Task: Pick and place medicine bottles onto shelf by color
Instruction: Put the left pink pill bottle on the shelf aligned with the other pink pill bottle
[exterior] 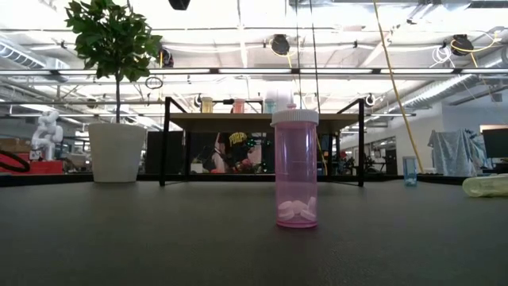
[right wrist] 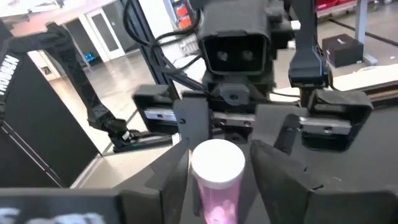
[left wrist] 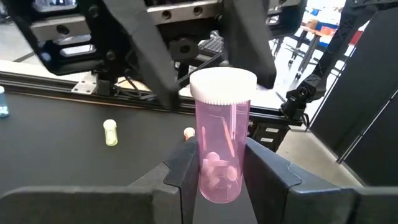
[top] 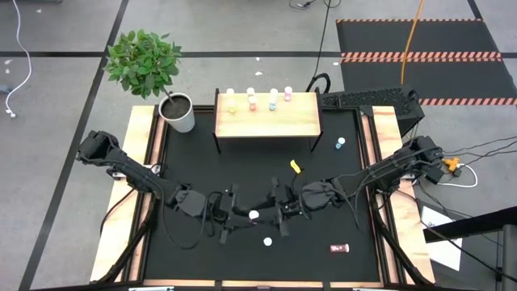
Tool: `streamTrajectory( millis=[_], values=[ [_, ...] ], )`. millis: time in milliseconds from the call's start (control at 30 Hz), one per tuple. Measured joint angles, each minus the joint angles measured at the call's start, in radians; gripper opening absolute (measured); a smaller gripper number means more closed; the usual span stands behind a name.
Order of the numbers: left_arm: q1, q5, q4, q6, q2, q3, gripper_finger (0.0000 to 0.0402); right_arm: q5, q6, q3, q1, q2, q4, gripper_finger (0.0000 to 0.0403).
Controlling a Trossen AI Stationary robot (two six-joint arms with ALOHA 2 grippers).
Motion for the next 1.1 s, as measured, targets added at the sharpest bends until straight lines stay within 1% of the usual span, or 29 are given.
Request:
streamTrajectory(
  millis=[67, 433, 533, 600, 667, 767, 867, 967, 1100],
  values=[
    [0.0, -0.003, -0.002, 0.0, 0.0, 0.0, 0.0115, -0.017, 0.003, 0.0, -0.005, 0.0, -0.01, 0.0155],
    [0.0, -0.005, -0.001, -0.034, -0.001, 0.0, 0.0116, -0.018, 0.002, 0.0, -0.007, 0.0, -0.017, 0.0114],
    [0.0, -0.021, -0.001, -0.046, -0.001, 0.0, 0.0127, -0.016, -0.002, 0.0, -0.011, 0.0, -0.025, 0.011],
    [0.003, -0.033, -0.003, -0.06, -0.001, 0.0, 0.0146, -0.016, -0.005, 0.0, -0.018, -0.001, -0.036, 0.0112],
    [0.009, -0.042, -0.003, -0.065, -0.001, 0.0, 0.0174, -0.015, -0.005, 0.0, -0.026, -0.008, -0.054, 0.0114],
    [0.027, -0.06, -0.003, -0.064, -0.001, 0.001, 0.0229, -0.013, -0.016, 0.0, -0.046, -0.017, -0.089, 0.0114],
    [0.069, -0.061, -0.023, -0.04, -0.001, 0.001, 0.0287, -0.011, -0.061, -0.001, -0.078, -0.044, -0.141, 0.0113],
    [0.125, -0.065, -0.033, -0.063, -0.002, 0.001, 0.0338, -0.01, -0.129, -0.001, -0.136, -0.095, -0.221, 0.0115],
    [0.207, -0.075, -0.072, -0.077, -0.005, 0.002, 0.0379, -0.022, -0.256, -0.001, -0.263, -0.183, -0.34, 0.0117]
  ],
)
